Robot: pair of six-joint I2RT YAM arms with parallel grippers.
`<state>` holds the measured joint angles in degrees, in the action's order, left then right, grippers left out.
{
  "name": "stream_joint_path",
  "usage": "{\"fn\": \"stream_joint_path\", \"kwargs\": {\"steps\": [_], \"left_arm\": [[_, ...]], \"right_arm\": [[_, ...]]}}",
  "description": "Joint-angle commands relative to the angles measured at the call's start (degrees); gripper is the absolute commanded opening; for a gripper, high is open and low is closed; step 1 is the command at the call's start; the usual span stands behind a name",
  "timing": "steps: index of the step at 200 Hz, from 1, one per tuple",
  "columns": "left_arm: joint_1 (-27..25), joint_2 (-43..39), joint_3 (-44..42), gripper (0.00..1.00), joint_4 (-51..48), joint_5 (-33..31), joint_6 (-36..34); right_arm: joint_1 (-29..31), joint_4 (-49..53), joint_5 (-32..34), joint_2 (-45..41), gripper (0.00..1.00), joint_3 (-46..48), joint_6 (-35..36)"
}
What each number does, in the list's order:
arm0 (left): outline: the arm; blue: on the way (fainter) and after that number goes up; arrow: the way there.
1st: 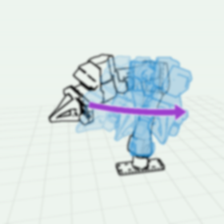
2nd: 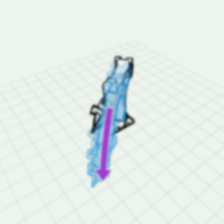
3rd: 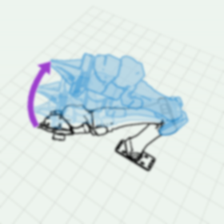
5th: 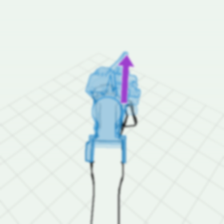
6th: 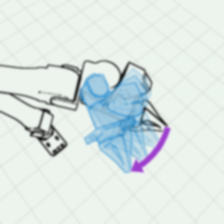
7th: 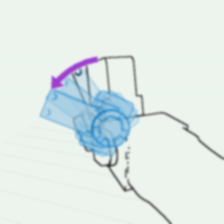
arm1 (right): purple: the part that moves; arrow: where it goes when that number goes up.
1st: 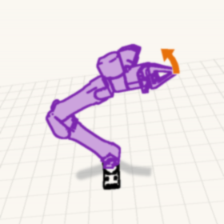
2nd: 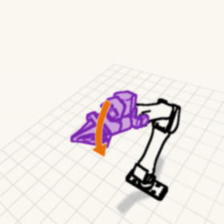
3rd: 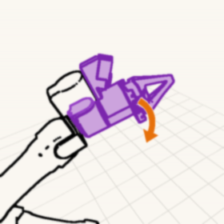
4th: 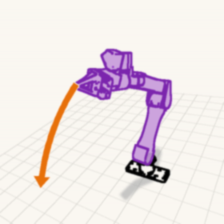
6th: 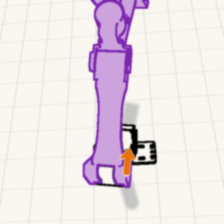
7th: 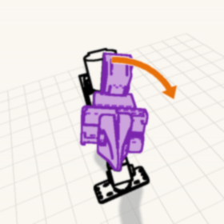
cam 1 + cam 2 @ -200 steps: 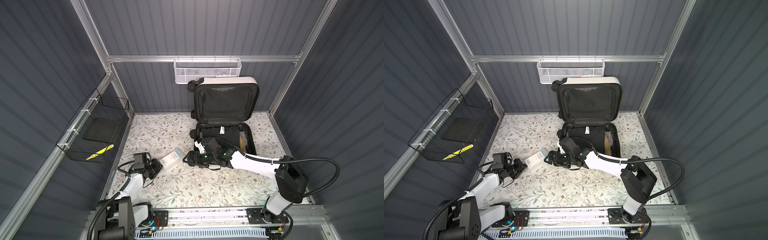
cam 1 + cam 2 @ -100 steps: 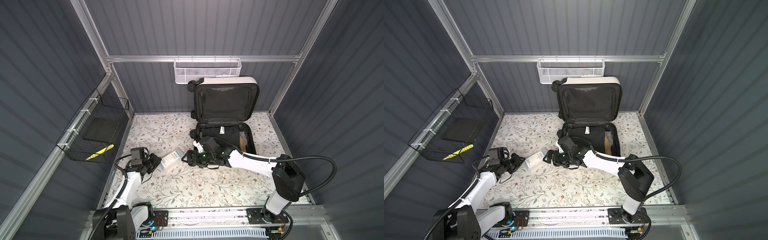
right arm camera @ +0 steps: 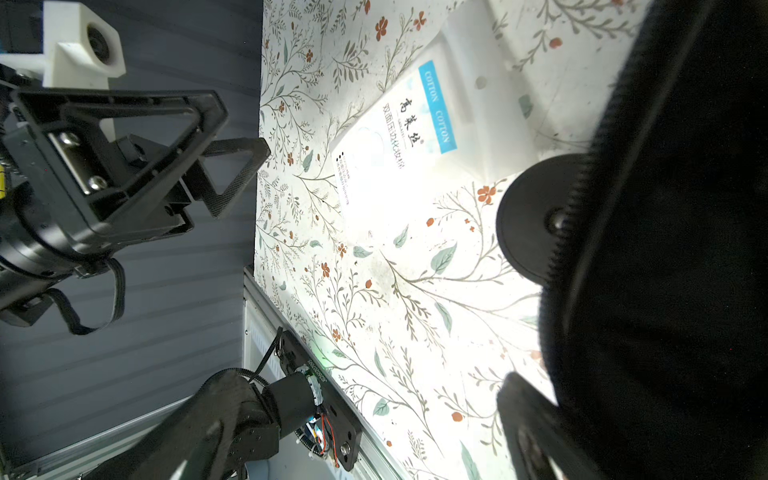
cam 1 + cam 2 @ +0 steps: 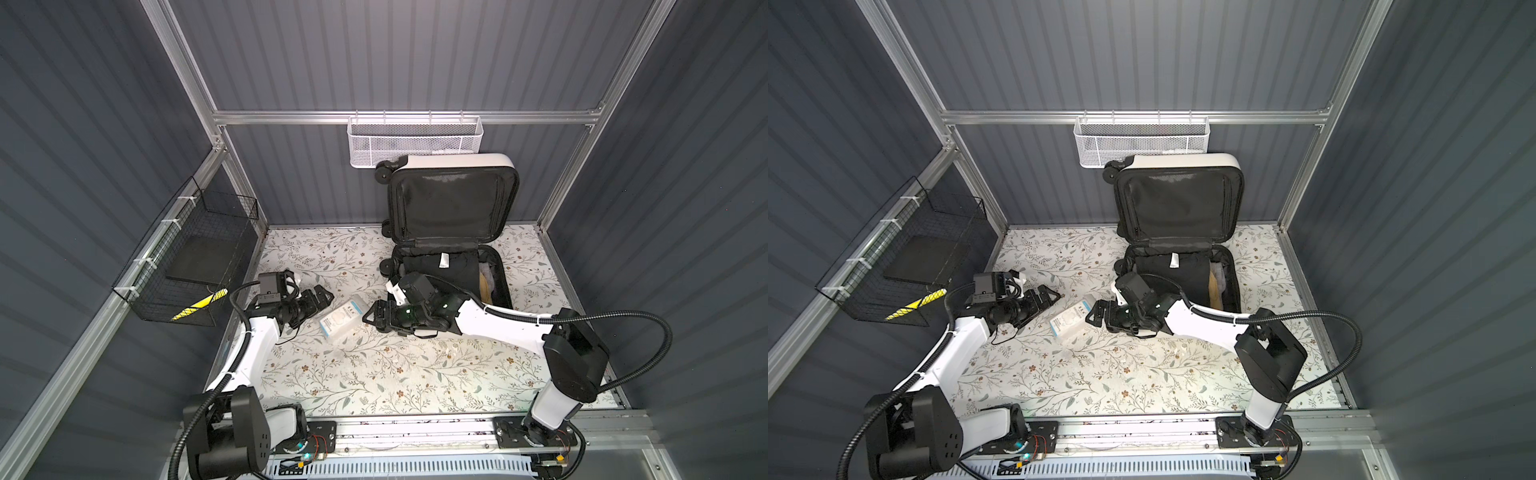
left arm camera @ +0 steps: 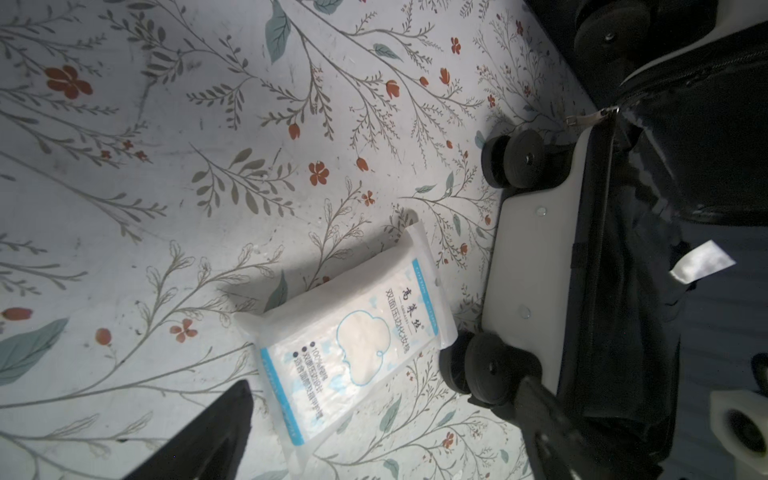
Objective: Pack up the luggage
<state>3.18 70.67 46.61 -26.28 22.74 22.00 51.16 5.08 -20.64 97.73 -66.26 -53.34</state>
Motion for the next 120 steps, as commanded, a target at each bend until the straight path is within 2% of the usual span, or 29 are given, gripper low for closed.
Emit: {"fn": "stream_joint_path", "kwargs": {"steps": [1, 16, 32, 92, 98, 120], "left_arm": [[-4.91, 1.36, 3.17, 1.00, -6.39, -4.46, -7.62], [-10.71, 2.69, 5.58, 1.00, -8.26, -10.31, -10.70], [-13.96, 4.36, 7.15, 1.00, -9.11, -13.71, -13.65], [-16.72, 9.62, 10.61, 1.00, -9.23, -16.60, -22.36], [-17.33, 10.18, 11.06, 1.00, -9.31, -17.09, -23.20], [-18.71, 13.08, 13.45, 1.00, -10.71, -17.76, -26.07]], "right_arm": [[-1.73, 2.34, 2.58, -0.94, 0.99, 2.36, 1.62], [-2.65, 1.83, 2.46, -2.63, 0.99, 4.17, 1.51], [-3.46, 1.40, 2.44, -4.51, 0.99, 5.96, 1.64], [-6.08, 0.08, 2.01, -10.73, 0.99, 12.60, 2.42], [-6.30, -0.20, -0.24, -11.16, 0.99, 13.02, 2.43], [-6.85, -0.51, -1.10, -12.42, 0.99, 14.42, 2.70]]}}
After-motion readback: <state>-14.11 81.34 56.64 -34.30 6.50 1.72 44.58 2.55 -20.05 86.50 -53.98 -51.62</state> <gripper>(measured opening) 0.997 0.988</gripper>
